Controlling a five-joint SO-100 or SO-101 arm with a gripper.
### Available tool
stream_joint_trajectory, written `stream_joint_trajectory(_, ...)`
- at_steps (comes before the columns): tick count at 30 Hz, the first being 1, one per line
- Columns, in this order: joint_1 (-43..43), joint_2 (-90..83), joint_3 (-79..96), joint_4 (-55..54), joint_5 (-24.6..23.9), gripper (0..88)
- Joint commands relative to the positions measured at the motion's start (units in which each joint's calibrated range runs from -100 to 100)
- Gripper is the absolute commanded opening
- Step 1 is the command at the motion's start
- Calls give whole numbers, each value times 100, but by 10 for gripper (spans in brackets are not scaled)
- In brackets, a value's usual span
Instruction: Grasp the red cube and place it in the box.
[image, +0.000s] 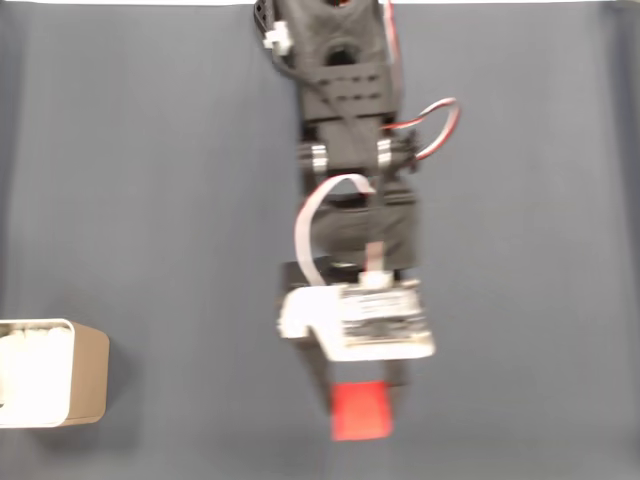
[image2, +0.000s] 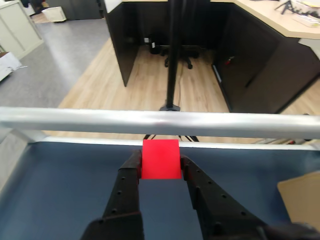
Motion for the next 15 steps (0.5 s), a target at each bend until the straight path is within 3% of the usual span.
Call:
stream_joint_trajectory(1, 172, -456, -103, 8, 88, 18)
stream_joint_trajectory(15, 967, -473, -331, -25, 107, 18)
